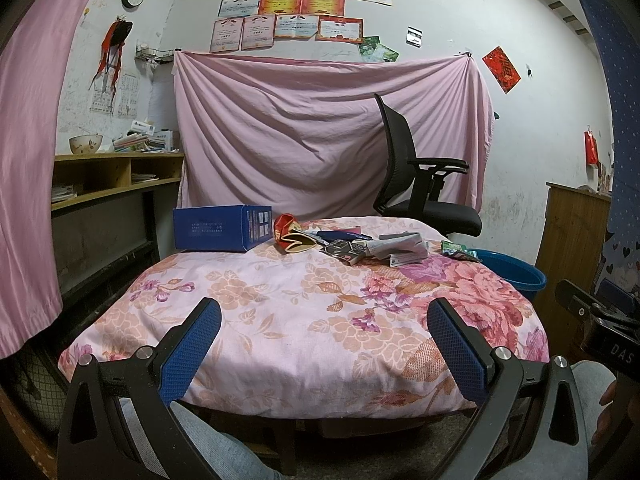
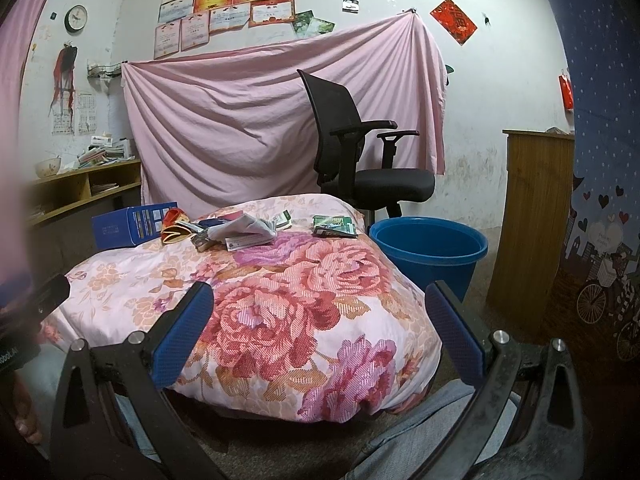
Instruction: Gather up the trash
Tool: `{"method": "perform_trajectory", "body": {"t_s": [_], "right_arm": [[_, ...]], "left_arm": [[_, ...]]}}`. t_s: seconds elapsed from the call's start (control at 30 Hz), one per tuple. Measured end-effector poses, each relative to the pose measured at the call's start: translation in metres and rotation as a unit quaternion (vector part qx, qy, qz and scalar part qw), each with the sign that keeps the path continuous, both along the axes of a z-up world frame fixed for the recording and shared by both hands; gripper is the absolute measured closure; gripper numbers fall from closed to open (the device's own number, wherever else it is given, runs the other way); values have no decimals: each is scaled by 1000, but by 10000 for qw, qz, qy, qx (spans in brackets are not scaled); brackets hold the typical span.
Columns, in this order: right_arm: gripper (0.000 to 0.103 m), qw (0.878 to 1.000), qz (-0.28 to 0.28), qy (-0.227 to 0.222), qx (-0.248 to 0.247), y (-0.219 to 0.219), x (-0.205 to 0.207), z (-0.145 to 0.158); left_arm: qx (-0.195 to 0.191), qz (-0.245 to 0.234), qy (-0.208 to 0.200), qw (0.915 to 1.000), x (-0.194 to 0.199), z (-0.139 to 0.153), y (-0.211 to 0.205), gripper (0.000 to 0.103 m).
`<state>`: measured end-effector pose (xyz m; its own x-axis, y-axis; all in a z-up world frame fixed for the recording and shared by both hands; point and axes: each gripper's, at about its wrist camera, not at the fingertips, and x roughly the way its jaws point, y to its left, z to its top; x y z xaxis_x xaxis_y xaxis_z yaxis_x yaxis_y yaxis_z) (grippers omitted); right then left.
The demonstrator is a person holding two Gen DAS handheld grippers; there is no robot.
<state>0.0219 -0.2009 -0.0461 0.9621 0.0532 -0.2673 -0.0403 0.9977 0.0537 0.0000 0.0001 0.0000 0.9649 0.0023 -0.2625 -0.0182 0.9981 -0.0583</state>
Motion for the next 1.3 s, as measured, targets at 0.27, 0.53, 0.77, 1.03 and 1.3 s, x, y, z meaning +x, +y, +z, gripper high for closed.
{"method": "perform_trajectory", "body": {"t_s": [0.27, 0.53, 0.77, 1.03, 1.3], "right_arm": [[0, 10000, 0, 16, 8, 0, 0, 0], [0, 10000, -3, 27, 15, 1, -1, 0], [0, 10000, -3, 39, 21, 1, 0, 1], [0, 10000, -5, 52, 25, 0, 1, 1], [0, 10000, -8, 55, 30, 1, -2, -5]], "left_arm": [[3, -1, -1, 10000, 0, 0, 0, 2], [8, -1, -1, 10000, 0, 0, 0, 2], [10, 0, -2, 10000, 0, 0, 0, 2], [12, 1, -2, 10000, 0, 0, 0, 2], [14, 0, -2, 10000, 0, 0, -1, 2]]}}
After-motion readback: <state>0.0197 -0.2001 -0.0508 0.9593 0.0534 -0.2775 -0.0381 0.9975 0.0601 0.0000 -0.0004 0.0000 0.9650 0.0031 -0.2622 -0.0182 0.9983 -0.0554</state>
